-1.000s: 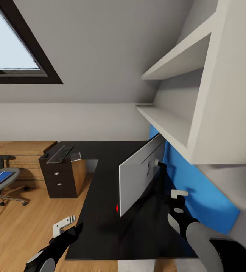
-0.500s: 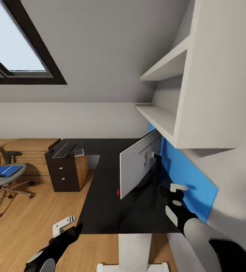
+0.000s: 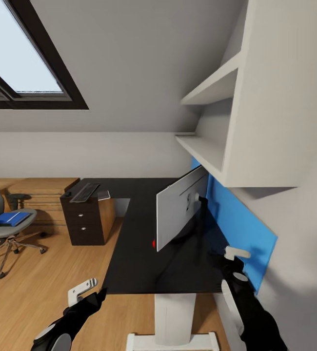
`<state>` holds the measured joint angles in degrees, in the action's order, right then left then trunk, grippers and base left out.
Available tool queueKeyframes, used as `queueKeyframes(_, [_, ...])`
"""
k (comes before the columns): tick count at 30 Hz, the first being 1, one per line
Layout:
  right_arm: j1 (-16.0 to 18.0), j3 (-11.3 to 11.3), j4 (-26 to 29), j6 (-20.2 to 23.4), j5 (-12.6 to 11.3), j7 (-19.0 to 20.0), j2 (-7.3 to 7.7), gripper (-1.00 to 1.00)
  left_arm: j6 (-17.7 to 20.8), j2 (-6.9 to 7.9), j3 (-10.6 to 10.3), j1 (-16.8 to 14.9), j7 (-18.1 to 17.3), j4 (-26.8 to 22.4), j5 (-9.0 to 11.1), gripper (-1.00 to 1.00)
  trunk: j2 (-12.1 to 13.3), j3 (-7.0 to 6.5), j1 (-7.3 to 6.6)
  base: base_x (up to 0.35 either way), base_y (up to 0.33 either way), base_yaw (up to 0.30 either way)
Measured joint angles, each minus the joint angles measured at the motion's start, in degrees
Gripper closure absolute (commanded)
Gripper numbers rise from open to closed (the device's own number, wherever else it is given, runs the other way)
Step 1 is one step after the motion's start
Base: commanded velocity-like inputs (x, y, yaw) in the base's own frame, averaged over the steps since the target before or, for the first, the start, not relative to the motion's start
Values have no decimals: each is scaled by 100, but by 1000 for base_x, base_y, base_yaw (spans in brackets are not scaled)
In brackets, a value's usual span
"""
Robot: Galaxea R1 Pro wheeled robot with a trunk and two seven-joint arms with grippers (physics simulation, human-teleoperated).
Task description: In the bedroom, organize the workspace by keeping the computer under the desk, ensuring the monitor is on the desk, placing the keyboard on the desk next to the monitor, placing the mouse on the desk next to the keyboard, moving the folder from the swivel chair onto the desk next to the mouse, stacking the notebook on top of the folder with the pen on top of the notebook, and positioning the swivel chair next to the desk.
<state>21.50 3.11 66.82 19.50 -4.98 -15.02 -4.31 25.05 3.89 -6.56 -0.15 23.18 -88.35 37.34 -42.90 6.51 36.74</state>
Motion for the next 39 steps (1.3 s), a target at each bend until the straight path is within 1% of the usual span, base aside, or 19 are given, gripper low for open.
queueKeyframes(3, [-120,-168,71,105,9,2,-21,-100,-1,0,0,0,0,5,2,-100,0,0,0,51,239,0])
queueKeyframes(6, [-182,-352,20,103,22,12,-31,-100,-1,0,0,0,-4,8,2,-100,0,0,0,63,286,0])
queueKeyframes(7, [-219,-505,-19,-68,32,16,-30,-100,-1,0,0,0,-7,10,3,-100,-1,0,0,71,312,0])
queueKeyframes(8, [-230,-550,-30,-192,38,12,-31,-100,-1,0,0,0,-7,10,3,-100,0,0,0,71,314,0])
queueKeyframes(14, [-258,-628,-44,-642,76,-28,-44,-100,-1,0,0,0,-3,11,3,-100,0,0,0,73,320,0])
queueKeyframes(16, [-264,-654,-45,-709,112,-85,-49,-100,-1,0,0,0,-2,11,3,-100,-1,0,0,73,323,0])
queueKeyframes(18, [-267,-719,-46,-762,161,-171,-54,-100,-1,0,0,0,-2,11,3,-100,0,0,0,73,323,0])
queueKeyframes(20, [-272,-836,-46,-811,210,-284,-55,-100,-1,-2,-2,0,-1,11,3,-100,0,0,0,73,323,0])
queueKeyframes(21, [-276,-987,-46,-864,248,-415,-53,-100,-1,-4,-4,0,-1,11,3,-100,0,0,0,73,323,0])
queueKeyframes(22, [-277,-1070,-48,-895,262,-494,-52,-100,-1,-5,-5,0,-1,11,3,-100,-1,0,0,74,324,0])
queueKeyframes(27, [-282,-1378,-57,-1124,303,-970,-47,-100,-1,-8,-8,0,0,11,3,-100,0,0,-1,124,308,0])
queueKeyframes(28, [-287,-1465,-66,-1256,316,-1177,-47,-100,-2,-8,-8,0,0,11,3,-100,-1,0,-2,204,266,0])
queueKeyframes(29, [-290,-1513,-71,-1333,323,-1288,-47,-100,-2,-8,-8,0,0,11,3,-100,-1,0,-2,237,241,0])
queueKeyframes(30, [-294,-1620,-79,-1493,347,-1504,-46,-100,-4,-8,-9,0,0,11,3,-100,-1,0,-2,250,230,0])
queueKeyframes(32, [-296,-1750,-88,-1649,372,-1729,-44,-100,-3,-8,-9,0,0,11,3,-100,-1,0,-2,271,202,0])
queueKeyframes(33, [-298,-1871,-91,-1784,392,-1938,-40,-100,-5,-8,-11,0,0,12,3,-100,-1,0,-2,289,162,0])
queueKeyframes(35, [-299,-1976,-95,-1904,405,-2137,-35,-100,-7,-8,-30,0,0,12,3,-100,-2,0,-2,298,110,0])
queueKeyframes(37, [-300,-2112,-118,-2084,420,-2479,-30,-100,-7,-7,-122,0,-1,25,10,-100,-2,0,-1,158,36,0])
queueKeyframes(39, [-301,-2146,-146,-2132,427,-2581,-28,-100,-9,-6,-158,0,-1,65,9,-100,-1,0,0,89,20,0])
